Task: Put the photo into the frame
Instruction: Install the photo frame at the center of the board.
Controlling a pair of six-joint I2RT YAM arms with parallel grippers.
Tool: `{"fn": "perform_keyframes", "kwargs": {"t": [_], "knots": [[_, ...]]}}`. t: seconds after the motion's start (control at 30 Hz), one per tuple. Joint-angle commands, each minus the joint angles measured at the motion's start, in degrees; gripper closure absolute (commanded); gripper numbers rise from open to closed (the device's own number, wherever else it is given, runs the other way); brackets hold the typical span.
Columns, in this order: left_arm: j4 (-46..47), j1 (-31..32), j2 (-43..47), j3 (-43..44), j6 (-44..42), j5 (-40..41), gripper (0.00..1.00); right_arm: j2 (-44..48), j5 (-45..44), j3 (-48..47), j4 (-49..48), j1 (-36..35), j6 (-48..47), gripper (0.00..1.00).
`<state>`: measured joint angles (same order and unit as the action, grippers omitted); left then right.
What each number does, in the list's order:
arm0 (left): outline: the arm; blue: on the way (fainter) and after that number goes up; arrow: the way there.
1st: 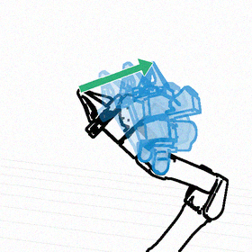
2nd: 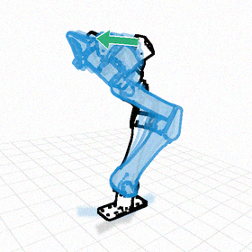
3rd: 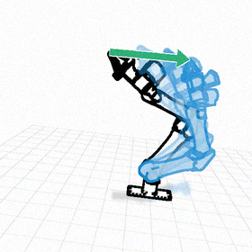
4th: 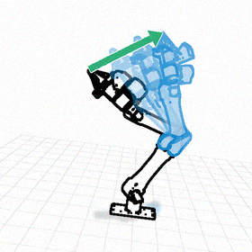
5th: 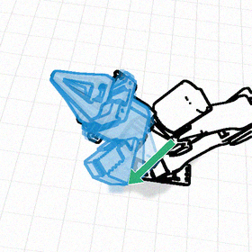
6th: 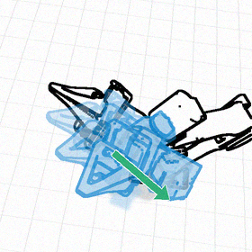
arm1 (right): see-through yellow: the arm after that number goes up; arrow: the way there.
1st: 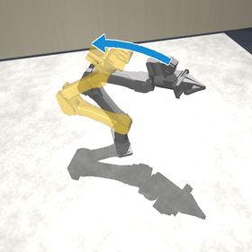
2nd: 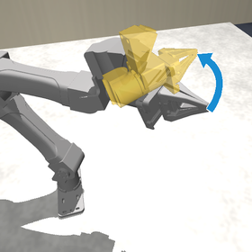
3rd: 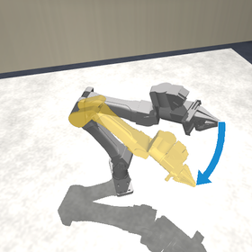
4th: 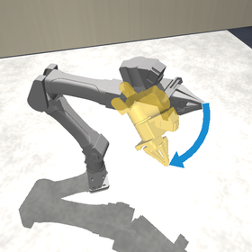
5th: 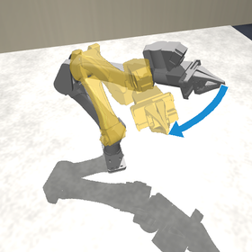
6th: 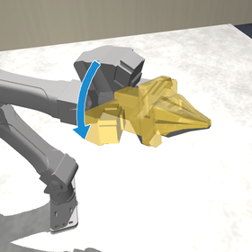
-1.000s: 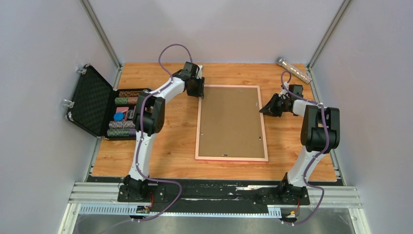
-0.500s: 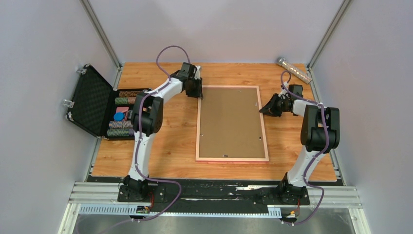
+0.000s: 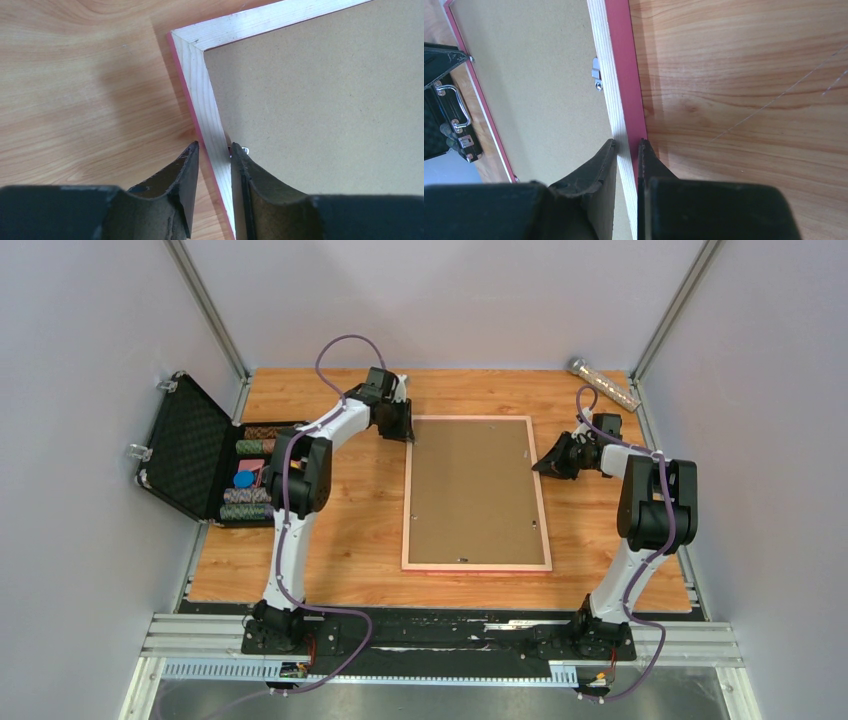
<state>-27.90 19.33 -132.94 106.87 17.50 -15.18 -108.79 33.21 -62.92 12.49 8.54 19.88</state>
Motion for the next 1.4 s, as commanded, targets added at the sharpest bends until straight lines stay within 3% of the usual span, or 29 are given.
{"fn": "perform_keyframes", "kwargs": {"t": [0.0, 0.33, 0.53, 0.67, 0.83, 1.17, 1.37], "knots": [[-6.0, -1.49, 0.47, -2.15, -0.46, 1.78, 0.59, -0.98, -3.77, -1.25, -1.33, 1.04, 0.07, 1.0], [-5.04, -2.91, 2.77, -3.35, 1.74, -3.47, 0.23, -1.07, -3.68, -1.33, -1.33, 1.04, 0.08, 1.0], [-5.1, -3.38, 7.25, -6.69, 0.08, -6.31, 0.15, -1.07, -3.68, -1.29, -1.33, 1.1, 0.07, 1.0], [-5.35, -3.21, 10.43, -11.06, -1.85, -7.35, 0.16, -1.22, -3.46, -1.38, -1.33, 1.05, 0.04, 1.0], [-5.15, -2.14, 12.85, -16.53, -4.36, -9.26, 0.24, -1.66, -3.24, -1.77, -1.08, 1.05, -0.1, 1.0], [-5.79, 2.52, 12.76, -18.05, -3.6, -9.84, 0.35, -1.88, -2.9, -1.99, -0.85, 1.04, -0.54, 1.0], [-5.53, 3.13, 11.96, -18.74, -3.07, -9.03, 0.47, -2.03, -2.8, -2.21, -0.64, 1.04, -0.63, 1.0]]}}
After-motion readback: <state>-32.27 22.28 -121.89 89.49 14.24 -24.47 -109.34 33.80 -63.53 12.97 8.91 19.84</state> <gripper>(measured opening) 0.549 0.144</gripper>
